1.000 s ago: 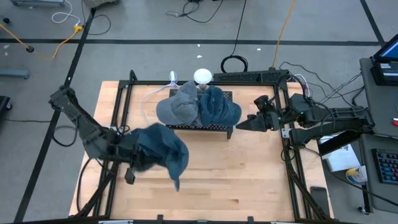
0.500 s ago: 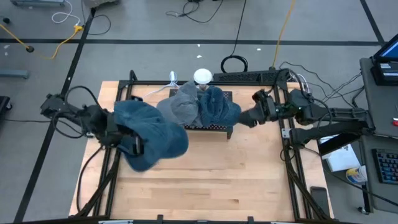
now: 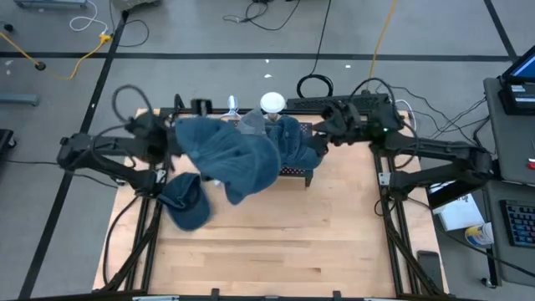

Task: Pick & Place hat
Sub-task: Stack the bottom blue cap on the blue cap on the shelf

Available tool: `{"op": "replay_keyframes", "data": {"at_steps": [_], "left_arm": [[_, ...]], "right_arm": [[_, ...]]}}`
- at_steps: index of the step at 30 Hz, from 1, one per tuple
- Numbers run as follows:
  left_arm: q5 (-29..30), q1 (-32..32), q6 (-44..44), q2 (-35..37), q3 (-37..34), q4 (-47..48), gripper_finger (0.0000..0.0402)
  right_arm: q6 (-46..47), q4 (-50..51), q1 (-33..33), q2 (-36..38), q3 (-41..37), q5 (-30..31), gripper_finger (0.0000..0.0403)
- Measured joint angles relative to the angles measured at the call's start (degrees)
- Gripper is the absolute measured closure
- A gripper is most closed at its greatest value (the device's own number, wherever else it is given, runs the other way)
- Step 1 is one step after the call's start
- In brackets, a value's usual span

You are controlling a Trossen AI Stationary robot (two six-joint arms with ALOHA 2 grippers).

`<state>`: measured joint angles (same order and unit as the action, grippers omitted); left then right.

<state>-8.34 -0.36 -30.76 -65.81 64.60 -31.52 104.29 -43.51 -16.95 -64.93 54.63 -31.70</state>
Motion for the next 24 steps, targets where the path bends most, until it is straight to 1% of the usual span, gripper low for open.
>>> {"op": "replay_keyframes", "data": {"at_steps": [5,8,13,19,24], "left_arm": [[-10.7,6.65,2.54,-6.3,10.43,4.88,0.0394],[-17.6,9.98,6.02,-10.63,15.9,6.48,0.0394],[-24.62,12.71,10.03,-18.03,23.17,6.37,0.0394],[-27.53,13.8,13.43,-25.1,28.08,5.96,0.0394],[-27.93,14.27,15.87,-28.19,28.69,3.9,0.0394]], "right_arm": [[4.05,-10.46,0.41,-4.41,0.0,0.24,0.0116],[4.62,-14.39,1.47,-5.67,0.0,1.93,0.0117],[3.14,-17.83,2.03,-6.01,0.02,3.2,0.0117],[1.44,-21.46,3.44,-5.22,0.04,3.3,0.0117],[1.01,-22.41,4.91,-4.71,0.04,3.31,0.0118]]}}
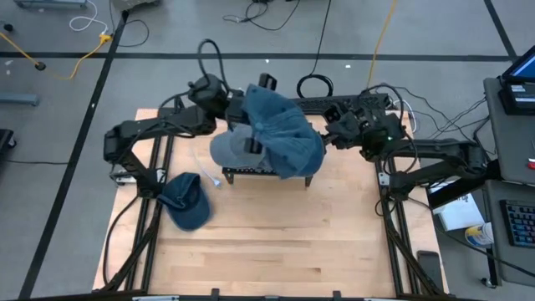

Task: Pick & Place hat
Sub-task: Stack the bottom blue cap on the blue cap on the shelf

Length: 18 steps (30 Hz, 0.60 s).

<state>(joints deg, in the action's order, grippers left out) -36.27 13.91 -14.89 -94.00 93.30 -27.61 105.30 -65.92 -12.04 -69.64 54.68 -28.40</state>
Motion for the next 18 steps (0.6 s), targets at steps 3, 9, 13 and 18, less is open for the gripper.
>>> {"op": "replay_keyframes", "data": {"at_steps": [3,9,13,18], "left_arm": [[-0.11,0.0,0.94,-0.39,0.02,0.07,0.0394],[0.15,-0.13,1.99,-0.3,0.04,0.19,0.0393],[0.68,-0.76,2.31,-0.3,0.04,0.42,0.0379],[1.68,-1.46,6.37,-0.26,0.04,2.1,0.0373]], "right_arm": [[-2.49,-0.46,1.26,1.16,0.0,-0.14,0.0129],[-5.71,0.3,2.81,2.2,-0.02,-0.13,0.0213],[-5.6,1.58,2.89,2.23,-0.02,-0.15,0.0295],[-6.75,3.01,2.96,2.32,-0.02,-0.34,0.0388]]}}
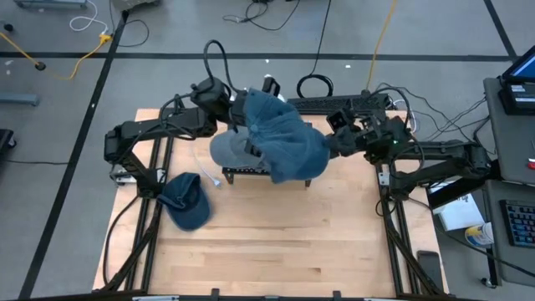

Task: Pick & Place hat
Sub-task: Stack the bottom blue cap on the blue cap on the shelf

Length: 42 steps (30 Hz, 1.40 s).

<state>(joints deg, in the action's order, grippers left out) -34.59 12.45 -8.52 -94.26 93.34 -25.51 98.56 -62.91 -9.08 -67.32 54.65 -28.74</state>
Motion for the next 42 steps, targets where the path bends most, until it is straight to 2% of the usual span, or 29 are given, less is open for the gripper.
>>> {"op": "replay_keyframes", "data": {"at_steps": [6,9,14,21,25,27,33,38,42], "left_arm": [[0.52,-0.09,8.0,0.0,0.04,1.02,0.0369],[1.7,-0.21,12.79,-0.02,0.04,1.29,0.0352],[1.83,-0.24,19.3,-0.04,0.04,0.42,0.0281],[1.1,0.18,22.34,0.49,0.02,0.46,0.0163],[-0.93,1.68,29.86,0.51,0.0,0.63,0.0117],[-3.27,2.64,35.24,0.51,0.0,0.58,0.0101],[-10.97,5.67,58.25,0.51,-0.02,0.56,0.0084],[-13.11,6.1,66.3,1.03,-0.06,0.75,0.0096],[-13.65,6.21,69.4,2.67,-0.12,1.68,0.0106]], "right_arm": [[-2.32,0.05,-0.15,1.29,-0.05,0.13,0.0396],[-2.7,0.71,-0.96,2.43,-0.09,0.03,0.0397],[-3.05,1.28,-3.11,5.25,-0.09,-2.02,0.0398],[-3.64,1.37,-3.76,8.56,-0.05,-2.83,0.0399],[-5.66,1.55,-3.85,10.96,0.0,-3.61,0.0399],[-7.95,2.35,-4.71,12.2,0.0,-6.48,0.0399],[-18.95,13.74,-7.92,17.16,0.04,-13.56,0.0398],[-30.6,29.02,-11.73,21.91,0.04,-14.83,0.0397],[-36.51,36.97,-14.55,24.79,0.02,-14.83,0.0397]]}}
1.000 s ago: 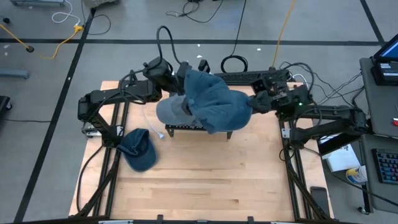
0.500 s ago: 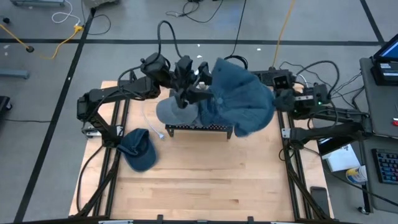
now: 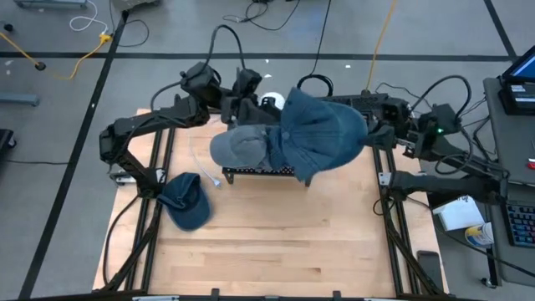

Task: Pick & Place hat
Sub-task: Stack the bottom blue cap on the blue cap on the shelf

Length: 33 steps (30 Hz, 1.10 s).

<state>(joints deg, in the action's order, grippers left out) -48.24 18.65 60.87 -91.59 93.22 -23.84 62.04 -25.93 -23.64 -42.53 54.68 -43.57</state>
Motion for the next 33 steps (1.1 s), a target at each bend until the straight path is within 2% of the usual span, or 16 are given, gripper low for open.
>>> {"op": "replay_keyframes", "data": {"at_steps": [2,5,10,13,15,23,28,33], "left_arm": [[0.95,0.41,-0.04,2.0,-0.41,4.6,0.0107],[5.89,0.5,-4.34,5.79,-0.39,16.16,0.0106],[18.86,-0.17,-9.39,12.84,-0.36,35.92,0.0105],[27.54,-2.25,-8.08,16.15,-0.37,43.32,0.01],[30.96,-3.65,-5.72,18.03,-0.38,46.62,0.0096],[38.88,-9.39,-2.43,19.3,-0.36,46.43,0.008],[42.37,-11.7,-2.92,15.76,-0.41,43.58,0.008],[42.77,-12.43,-3.4,11.4,-0.36,36.38,0.0092]], "right_arm": [[-1.27,2.01,-1.09,1.29,0.0,0.01,0.0396],[-2.2,3.28,-2.53,3.08,0.0,0.37,0.0396],[-5.75,6.54,-4.17,4.74,0.0,4.75,0.0395],[-7.41,8.33,-4.55,4.5,0.0,6.08,0.0397],[-7.9,8.58,-4.55,3.56,0.0,5.98,0.0398],[-8.64,7.28,-4.21,-2.0,-0.04,4.31,0.0399],[-8.97,6.4,-2.34,-4.06,-0.04,4.17,0.0399],[-8.7,3.1,-0.24,-5.6,-0.04,4.09,0.0398]]}}
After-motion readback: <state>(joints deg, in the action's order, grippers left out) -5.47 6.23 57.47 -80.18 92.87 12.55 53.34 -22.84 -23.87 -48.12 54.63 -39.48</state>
